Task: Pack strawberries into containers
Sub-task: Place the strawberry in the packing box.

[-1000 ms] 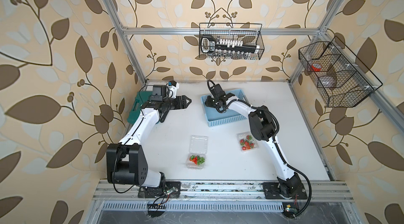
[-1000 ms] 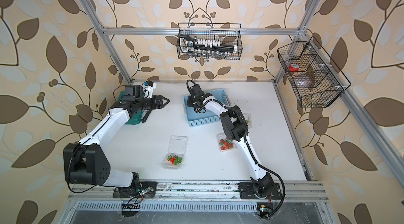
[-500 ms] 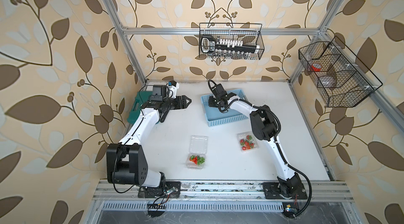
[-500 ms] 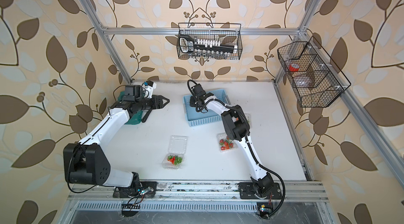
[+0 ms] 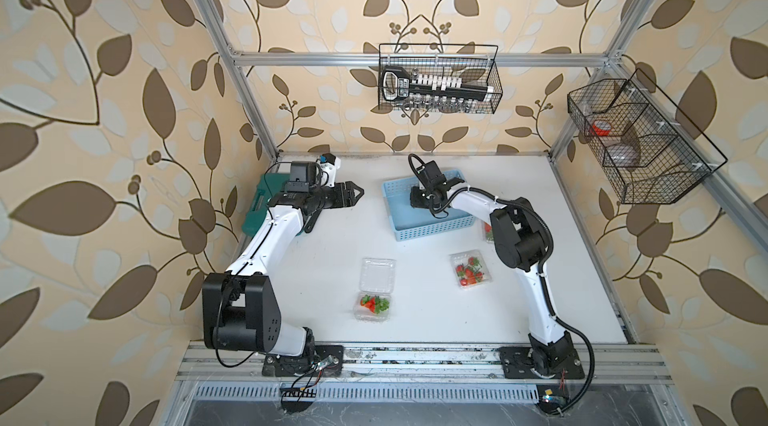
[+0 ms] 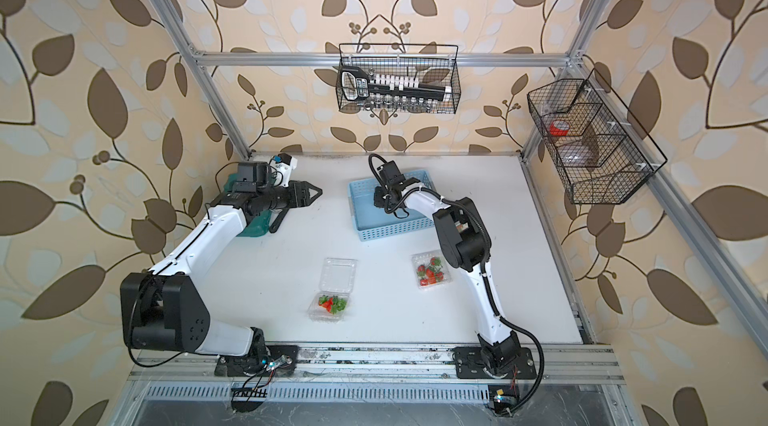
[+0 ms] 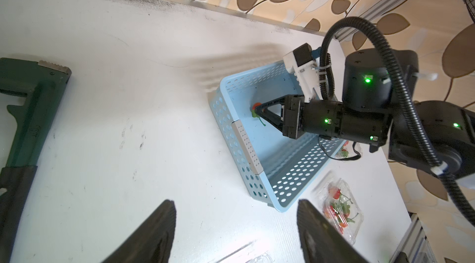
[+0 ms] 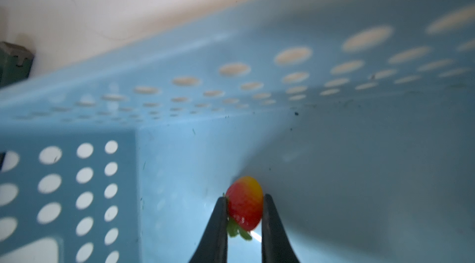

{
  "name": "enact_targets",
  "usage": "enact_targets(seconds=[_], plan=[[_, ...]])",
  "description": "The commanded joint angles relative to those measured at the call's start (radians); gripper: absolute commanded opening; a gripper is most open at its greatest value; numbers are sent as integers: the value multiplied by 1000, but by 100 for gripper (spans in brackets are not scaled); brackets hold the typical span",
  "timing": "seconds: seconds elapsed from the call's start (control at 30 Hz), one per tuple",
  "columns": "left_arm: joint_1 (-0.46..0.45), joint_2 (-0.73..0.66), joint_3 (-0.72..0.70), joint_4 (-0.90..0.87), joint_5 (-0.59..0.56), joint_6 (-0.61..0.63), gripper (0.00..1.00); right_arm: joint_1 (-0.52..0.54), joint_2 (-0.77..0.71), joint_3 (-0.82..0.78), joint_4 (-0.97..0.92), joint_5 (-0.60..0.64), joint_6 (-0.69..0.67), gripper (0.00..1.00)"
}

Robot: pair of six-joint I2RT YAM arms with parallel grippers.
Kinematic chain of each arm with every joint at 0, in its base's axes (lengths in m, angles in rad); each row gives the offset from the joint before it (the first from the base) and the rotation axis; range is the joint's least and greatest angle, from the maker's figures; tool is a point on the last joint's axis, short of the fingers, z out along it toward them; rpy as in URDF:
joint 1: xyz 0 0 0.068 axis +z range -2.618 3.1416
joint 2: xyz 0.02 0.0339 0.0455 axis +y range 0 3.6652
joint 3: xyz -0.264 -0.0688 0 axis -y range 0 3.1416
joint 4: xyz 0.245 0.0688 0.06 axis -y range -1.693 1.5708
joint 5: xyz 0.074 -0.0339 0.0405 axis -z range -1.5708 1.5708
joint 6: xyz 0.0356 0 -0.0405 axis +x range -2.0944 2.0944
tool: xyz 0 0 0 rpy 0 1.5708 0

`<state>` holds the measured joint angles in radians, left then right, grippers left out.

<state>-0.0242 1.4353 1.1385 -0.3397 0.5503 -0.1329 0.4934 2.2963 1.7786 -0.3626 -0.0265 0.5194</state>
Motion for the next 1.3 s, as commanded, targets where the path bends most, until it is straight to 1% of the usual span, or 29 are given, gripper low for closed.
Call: enact_targets(seconds=[0.0,0.17,0.27,0.33,0.5,0.67,0.73,0.87,1.03,1.27], plan=[[11,-1,3,3,25,16,76,7,-115,-54,24,-39,-51,9],[12,-1,3,4,23,15,76,27,-251,-164,54,-54,-94,10],[10,-3,3,4,24,16,76,40,-325,-219,58,-83,-109,10],[11,-4,4,3,22,16,76,69,-378,-259,48,-113,-130,10],[11,-6,3,2,17,16,76,194,-525,-426,46,-157,-168,10],[12,-4,3,1,10,18,76,378,-621,-593,61,-141,-115,11],[11,-4,4,1,8,17,76,454,-634,-634,79,-150,-78,11],[13,-3,4,4,11,12,76,538,-616,-661,109,-174,-28,12],[12,-13,0,5,6,13,76,589,-554,-636,97,-185,-35,13],[13,-29,-6,11,3,9,76,645,-504,-616,66,-181,-47,14]])
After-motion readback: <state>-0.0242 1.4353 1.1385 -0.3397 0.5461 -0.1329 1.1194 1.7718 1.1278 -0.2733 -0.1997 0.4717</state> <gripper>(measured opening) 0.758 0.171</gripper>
